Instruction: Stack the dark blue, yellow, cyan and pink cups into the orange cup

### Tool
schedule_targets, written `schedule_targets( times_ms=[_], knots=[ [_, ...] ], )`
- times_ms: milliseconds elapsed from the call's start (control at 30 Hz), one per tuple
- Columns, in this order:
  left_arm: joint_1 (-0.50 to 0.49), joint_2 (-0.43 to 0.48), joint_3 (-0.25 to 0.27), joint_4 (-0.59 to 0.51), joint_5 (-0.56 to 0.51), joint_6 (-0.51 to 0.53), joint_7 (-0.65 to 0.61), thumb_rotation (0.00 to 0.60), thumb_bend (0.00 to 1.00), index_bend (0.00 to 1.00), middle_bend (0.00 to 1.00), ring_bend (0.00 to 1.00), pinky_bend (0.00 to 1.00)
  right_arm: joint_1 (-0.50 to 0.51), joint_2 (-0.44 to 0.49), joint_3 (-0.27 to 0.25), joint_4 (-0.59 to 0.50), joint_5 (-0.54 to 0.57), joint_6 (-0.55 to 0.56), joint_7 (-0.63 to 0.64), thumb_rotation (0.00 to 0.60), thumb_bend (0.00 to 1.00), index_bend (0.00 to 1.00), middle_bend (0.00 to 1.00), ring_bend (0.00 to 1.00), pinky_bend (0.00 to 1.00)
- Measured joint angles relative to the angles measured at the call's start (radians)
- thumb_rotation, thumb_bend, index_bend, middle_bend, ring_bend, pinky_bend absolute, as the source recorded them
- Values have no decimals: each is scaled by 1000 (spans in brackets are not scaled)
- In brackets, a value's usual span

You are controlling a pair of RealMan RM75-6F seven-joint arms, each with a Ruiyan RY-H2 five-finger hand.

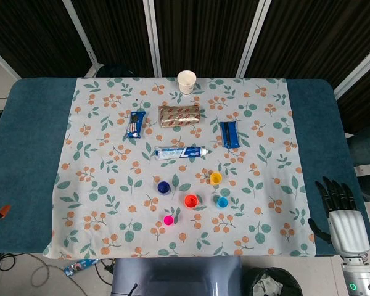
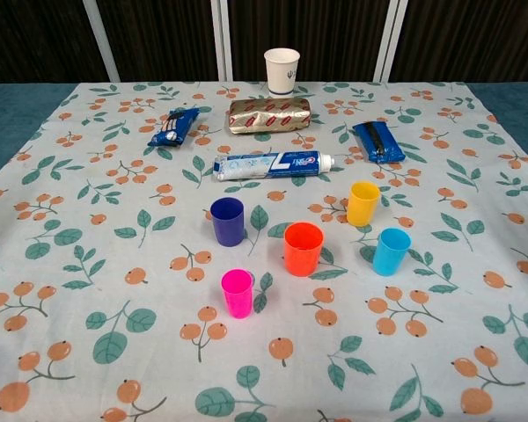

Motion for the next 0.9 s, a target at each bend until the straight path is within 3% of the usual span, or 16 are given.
schedule_targets(
  times_ms=[667, 900],
  knots=[
    [-7, 11, 13, 2, 20, -18, -10, 600, 87, 56, 0, 0, 0, 0, -10, -5, -16, 2, -1, -29, 600, 336, 0, 0, 0, 36],
    [-13, 10, 23, 26, 100, 7, -49, 600, 87, 85, 0, 0, 0, -6, -3, 5, -24, 34, -3, -48, 600, 335, 0, 0, 0, 36]
  ],
)
